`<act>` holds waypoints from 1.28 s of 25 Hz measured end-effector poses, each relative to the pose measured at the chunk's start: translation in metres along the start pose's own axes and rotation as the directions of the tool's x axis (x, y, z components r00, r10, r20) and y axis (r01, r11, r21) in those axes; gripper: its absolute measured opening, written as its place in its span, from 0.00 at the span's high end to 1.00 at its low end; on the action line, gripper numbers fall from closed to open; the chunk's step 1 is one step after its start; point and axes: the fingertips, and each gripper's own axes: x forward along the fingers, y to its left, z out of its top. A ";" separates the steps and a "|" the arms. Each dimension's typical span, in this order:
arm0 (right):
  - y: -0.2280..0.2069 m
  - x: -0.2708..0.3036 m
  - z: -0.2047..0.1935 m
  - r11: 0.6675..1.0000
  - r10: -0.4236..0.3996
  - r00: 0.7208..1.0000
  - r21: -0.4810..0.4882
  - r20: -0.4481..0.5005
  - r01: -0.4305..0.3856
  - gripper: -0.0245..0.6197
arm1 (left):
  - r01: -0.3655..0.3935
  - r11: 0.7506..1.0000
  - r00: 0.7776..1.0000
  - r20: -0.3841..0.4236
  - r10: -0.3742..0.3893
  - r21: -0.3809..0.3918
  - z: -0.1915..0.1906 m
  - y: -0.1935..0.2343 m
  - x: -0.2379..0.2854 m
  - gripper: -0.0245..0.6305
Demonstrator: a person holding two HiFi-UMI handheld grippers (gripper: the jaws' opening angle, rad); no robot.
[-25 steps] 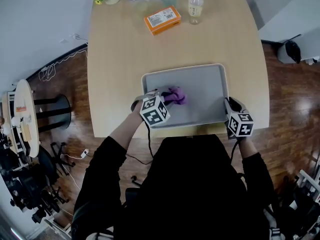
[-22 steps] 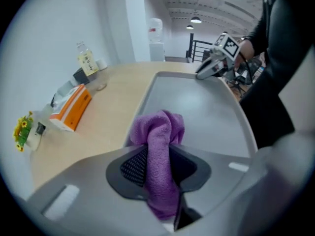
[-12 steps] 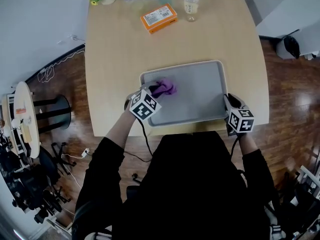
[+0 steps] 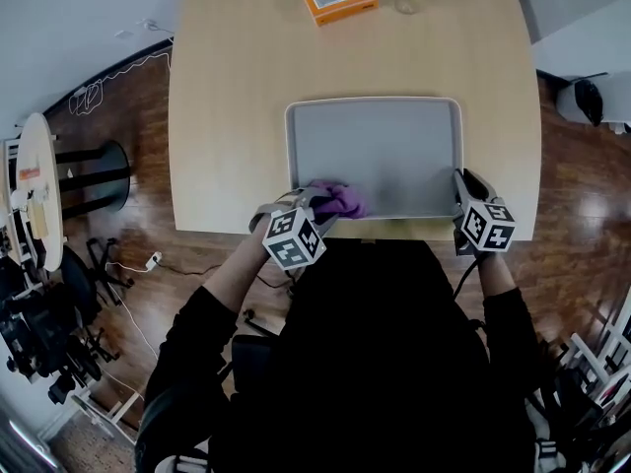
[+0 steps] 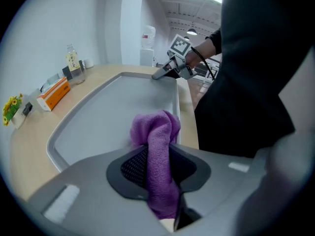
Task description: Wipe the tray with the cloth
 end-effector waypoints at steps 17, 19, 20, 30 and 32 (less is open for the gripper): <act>0.001 0.001 -0.002 1.000 0.000 1.000 0.005 0.017 0.000 0.85 | -0.232 0.971 0.971 -0.079 0.227 -0.058 -0.009 0.197 -0.026 0.83; 0.000 0.001 -0.002 1.000 -0.002 1.000 0.006 0.018 0.002 0.85 | -0.275 0.955 0.961 -0.045 0.272 -0.115 -0.011 0.187 -0.027 0.83; 0.001 0.001 -0.002 1.000 -0.003 1.000 0.006 0.018 0.003 0.86 | -0.278 0.947 0.960 -0.027 0.277 -0.158 -0.013 0.177 -0.028 0.84; 0.001 -0.001 -0.004 1.000 -0.012 1.000 0.005 0.018 0.012 0.85 | -0.247 0.915 0.965 0.006 0.263 -0.319 -0.041 0.032 -0.026 0.84; 0.005 0.001 -0.005 1.000 -0.012 1.000 -0.002 0.011 0.012 0.85 | -0.272 0.913 0.962 -0.051 0.270 -0.302 -0.042 0.024 -0.024 0.84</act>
